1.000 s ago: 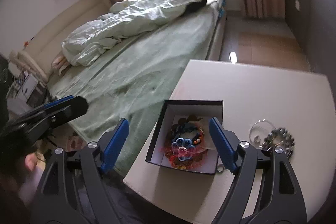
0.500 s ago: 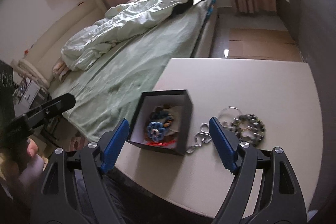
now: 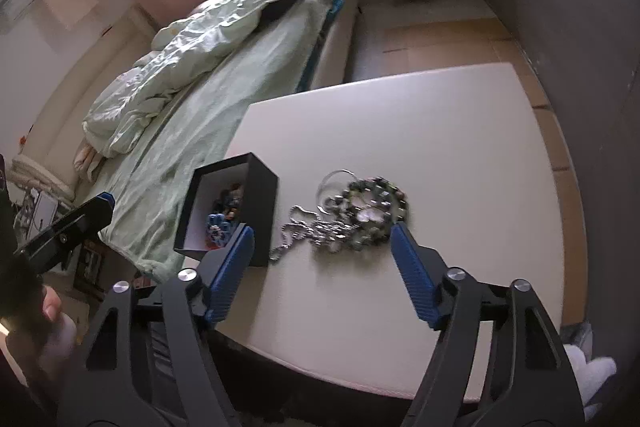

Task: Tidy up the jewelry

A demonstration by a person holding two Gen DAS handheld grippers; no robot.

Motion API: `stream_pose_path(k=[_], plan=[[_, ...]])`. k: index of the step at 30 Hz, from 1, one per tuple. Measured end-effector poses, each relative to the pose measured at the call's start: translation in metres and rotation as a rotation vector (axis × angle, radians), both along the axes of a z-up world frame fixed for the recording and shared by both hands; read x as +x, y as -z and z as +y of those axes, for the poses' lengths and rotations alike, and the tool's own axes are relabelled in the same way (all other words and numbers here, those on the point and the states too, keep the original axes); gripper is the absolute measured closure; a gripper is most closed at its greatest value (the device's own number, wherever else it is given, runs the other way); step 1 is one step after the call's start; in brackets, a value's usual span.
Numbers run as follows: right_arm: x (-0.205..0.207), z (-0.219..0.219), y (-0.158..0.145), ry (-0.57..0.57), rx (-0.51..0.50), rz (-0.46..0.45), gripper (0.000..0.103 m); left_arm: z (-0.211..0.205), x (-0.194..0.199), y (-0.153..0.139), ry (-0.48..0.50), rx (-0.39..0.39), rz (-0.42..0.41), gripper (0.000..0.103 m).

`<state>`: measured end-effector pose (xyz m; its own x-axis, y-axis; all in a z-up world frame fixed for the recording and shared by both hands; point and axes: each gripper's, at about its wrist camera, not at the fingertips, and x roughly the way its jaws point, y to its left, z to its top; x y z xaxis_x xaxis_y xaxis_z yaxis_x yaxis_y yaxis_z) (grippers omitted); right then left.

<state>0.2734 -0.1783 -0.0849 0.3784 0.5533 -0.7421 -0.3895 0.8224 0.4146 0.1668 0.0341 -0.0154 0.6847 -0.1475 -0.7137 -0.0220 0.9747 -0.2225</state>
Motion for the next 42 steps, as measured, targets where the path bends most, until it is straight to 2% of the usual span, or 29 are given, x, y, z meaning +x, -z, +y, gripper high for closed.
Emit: stream_pose_path(k=[5, 11, 13, 16, 20, 22, 31, 35, 39, 40, 42], plan=[[0.003, -0.014, 0.008, 0.033, -0.001, 0.037, 0.047, -0.022, 0.022, 0.013, 0.043, -0.003, 0.045, 0.057], [0.011, -0.023, 0.018, 0.064, 0.001, 0.083, 0.061, -0.036, 0.051, 0.031, 0.073, 0.014, 0.091, 0.065], [0.016, -0.026, 0.023, 0.079, 0.002, 0.105, 0.070, -0.040, 0.060, 0.035, 0.084, 0.029, 0.104, 0.070], [0.021, -0.029, 0.029, 0.098, 0.007, 0.131, 0.075, -0.045, 0.076, 0.045, 0.104, 0.052, 0.133, 0.073], [0.029, -0.030, 0.034, 0.104, 0.022, 0.151, 0.075, -0.048, 0.098, 0.060, 0.127, 0.069, 0.170, 0.075], [0.033, -0.029, 0.037, 0.102, 0.027, 0.162, 0.081, -0.050, 0.108, 0.066, 0.135, 0.075, 0.188, 0.078], [0.054, -0.006, 0.053, 0.087, -0.004, 0.201, 0.081, -0.051, 0.143, 0.093, 0.175, 0.073, 0.239, 0.083], [0.061, 0.008, 0.063, 0.074, -0.046, 0.207, 0.081, -0.043, 0.150, 0.102, 0.175, 0.042, 0.241, 0.085], [0.069, 0.016, 0.074, 0.073, -0.091, 0.207, 0.081, -0.031, 0.156, 0.106, 0.167, -0.027, 0.233, 0.085], [0.070, 0.017, 0.076, 0.079, -0.114, 0.202, 0.085, -0.029, 0.157, 0.107, 0.165, -0.039, 0.233, 0.085], [0.072, 0.020, 0.079, 0.080, -0.151, 0.184, 0.086, -0.026, 0.158, 0.105, 0.169, -0.062, 0.221, 0.085]])
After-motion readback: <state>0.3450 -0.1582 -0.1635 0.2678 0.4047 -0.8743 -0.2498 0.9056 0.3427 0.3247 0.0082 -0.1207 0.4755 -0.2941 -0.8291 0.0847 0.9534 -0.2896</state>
